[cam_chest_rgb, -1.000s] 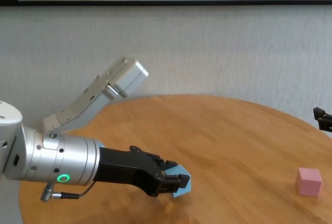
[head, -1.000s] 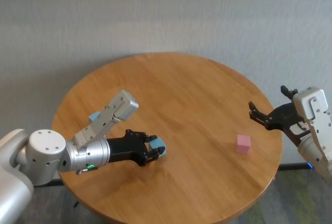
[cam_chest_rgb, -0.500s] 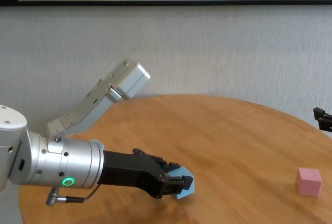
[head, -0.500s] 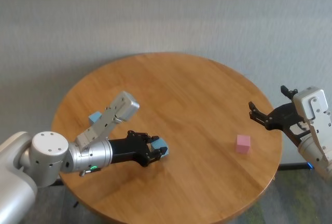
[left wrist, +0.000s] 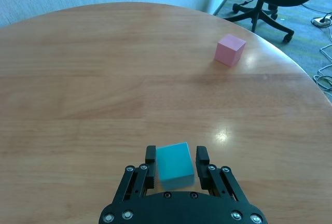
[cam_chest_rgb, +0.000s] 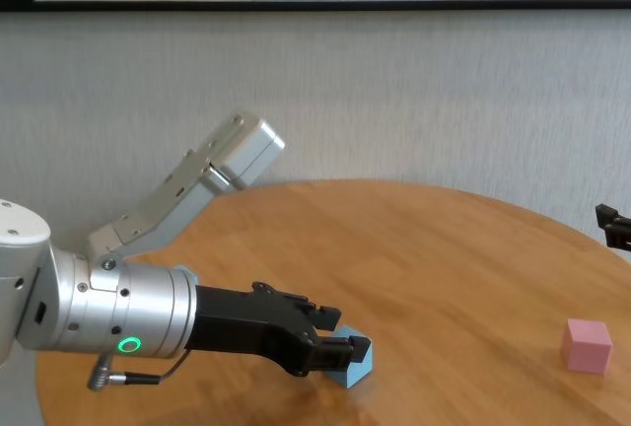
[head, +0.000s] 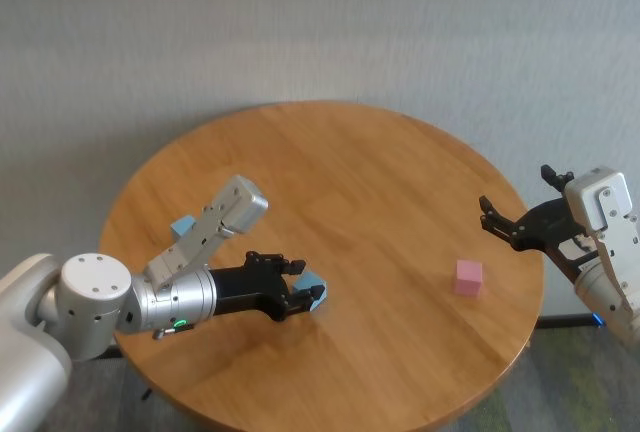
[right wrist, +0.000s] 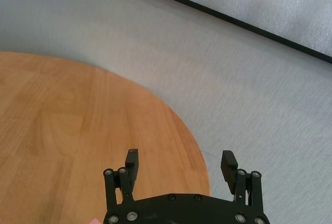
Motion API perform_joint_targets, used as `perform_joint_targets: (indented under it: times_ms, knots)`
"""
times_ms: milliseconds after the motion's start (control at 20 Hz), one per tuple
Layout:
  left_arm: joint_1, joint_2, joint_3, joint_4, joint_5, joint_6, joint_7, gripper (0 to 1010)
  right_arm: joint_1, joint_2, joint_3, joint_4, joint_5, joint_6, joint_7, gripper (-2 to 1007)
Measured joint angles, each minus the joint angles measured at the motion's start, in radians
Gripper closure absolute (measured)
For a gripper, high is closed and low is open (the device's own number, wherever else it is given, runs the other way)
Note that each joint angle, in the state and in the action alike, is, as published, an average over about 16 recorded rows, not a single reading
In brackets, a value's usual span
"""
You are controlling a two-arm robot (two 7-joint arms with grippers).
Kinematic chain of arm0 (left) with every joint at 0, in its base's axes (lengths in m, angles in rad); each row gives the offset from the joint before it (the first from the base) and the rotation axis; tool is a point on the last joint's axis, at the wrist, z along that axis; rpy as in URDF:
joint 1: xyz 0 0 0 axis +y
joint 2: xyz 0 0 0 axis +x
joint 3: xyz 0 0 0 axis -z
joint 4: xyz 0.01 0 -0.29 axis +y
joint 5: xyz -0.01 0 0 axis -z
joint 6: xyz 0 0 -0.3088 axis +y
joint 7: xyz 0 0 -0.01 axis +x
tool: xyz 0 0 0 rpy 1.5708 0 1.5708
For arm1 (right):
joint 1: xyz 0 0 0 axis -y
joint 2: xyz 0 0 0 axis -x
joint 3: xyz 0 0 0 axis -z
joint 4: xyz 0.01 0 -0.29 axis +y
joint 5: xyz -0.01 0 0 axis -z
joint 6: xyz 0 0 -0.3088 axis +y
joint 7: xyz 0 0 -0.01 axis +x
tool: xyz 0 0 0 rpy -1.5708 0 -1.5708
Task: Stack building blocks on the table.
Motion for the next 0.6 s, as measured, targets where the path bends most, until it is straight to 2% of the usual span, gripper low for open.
perform_joint_targets:
  times_ms: [300, 500, 600]
  knots:
    - [0.008, 0.007, -0.013, -0.021, -0.016, 0.000, -0.003, 316, 0.000, 0.000, 0.000, 0.000, 0.000, 0.000, 0.000, 0]
    - [0.030, 0.020, -0.045, -0.066, -0.051, -0.001, 0.016, 185, 0.000, 0.000, 0.000, 0.000, 0.000, 0.000, 0.000, 0]
    - [0.049, 0.027, -0.070, -0.098, -0.071, -0.008, 0.042, 133, 0.000, 0.000, 0.000, 0.000, 0.000, 0.000, 0.000, 0]
